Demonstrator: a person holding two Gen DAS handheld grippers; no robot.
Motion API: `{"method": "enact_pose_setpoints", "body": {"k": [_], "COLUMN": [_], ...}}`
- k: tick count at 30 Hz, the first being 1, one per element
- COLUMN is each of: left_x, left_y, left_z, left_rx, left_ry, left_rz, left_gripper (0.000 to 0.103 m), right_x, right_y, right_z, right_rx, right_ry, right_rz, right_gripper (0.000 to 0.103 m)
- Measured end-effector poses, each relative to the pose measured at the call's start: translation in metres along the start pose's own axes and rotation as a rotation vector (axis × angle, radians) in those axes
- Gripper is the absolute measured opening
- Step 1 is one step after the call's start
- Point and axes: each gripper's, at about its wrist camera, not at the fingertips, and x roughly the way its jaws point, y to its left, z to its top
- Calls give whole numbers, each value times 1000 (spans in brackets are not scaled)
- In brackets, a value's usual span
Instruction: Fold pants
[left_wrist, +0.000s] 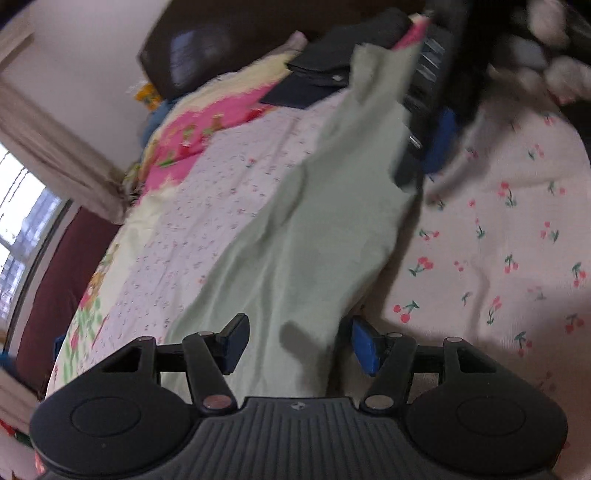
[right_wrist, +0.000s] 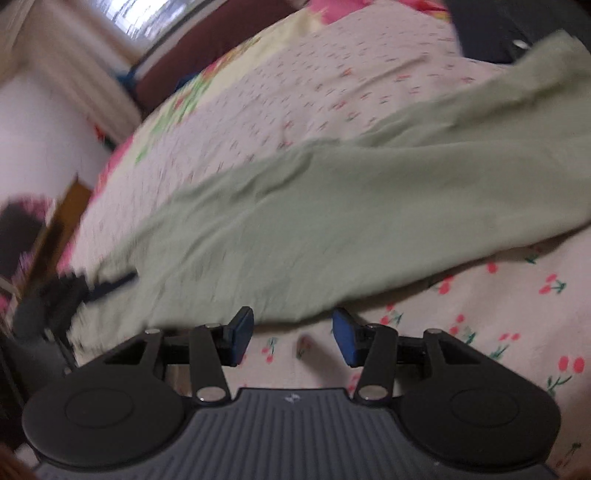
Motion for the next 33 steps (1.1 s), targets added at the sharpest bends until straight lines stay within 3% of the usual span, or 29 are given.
{"method": "enact_pose_setpoints", "body": {"k": [6,10,13,20,23,25,27,29,30,33], "left_x": [0,7,4,10,11,9,6,2,1,8], "left_y": [-1,13,26,20,20,27,37,45,45,32], "left_z": [9,18,21,21,24,26,27,27,27,24], "left_rx": [49,-34,-82,-47,-50,-74,-119,-155,-159,-112], "left_ry": [8,24,13,27,23,18,11,14,14,39], "left_rz": [-4,9,10,-55,-65,-66,-84,-153,-189,-170], "left_gripper": [73,58,56,55,55,55,55,55,55,55], "right_x": [-8,-16,-15,-11,-8,-15,-24,-30,-31,-21], "right_y": [-20,-27,-31,-58,-62,-58,-56,-56,-57,-62], "right_z": [13,21,25,24,27,33,38,44,45,45], "right_rx": [104,112,121,202,218,193,175,160,152,146], "right_ry": [-141,-210,-217,-176,-199,-238,-286,-324,-322,-273], "right_rz": [6,-10,-21,-18,-3,-3,1,-11,-21,-60], "right_gripper": [48,27,12,20,23,9,7,7,7,7]}}
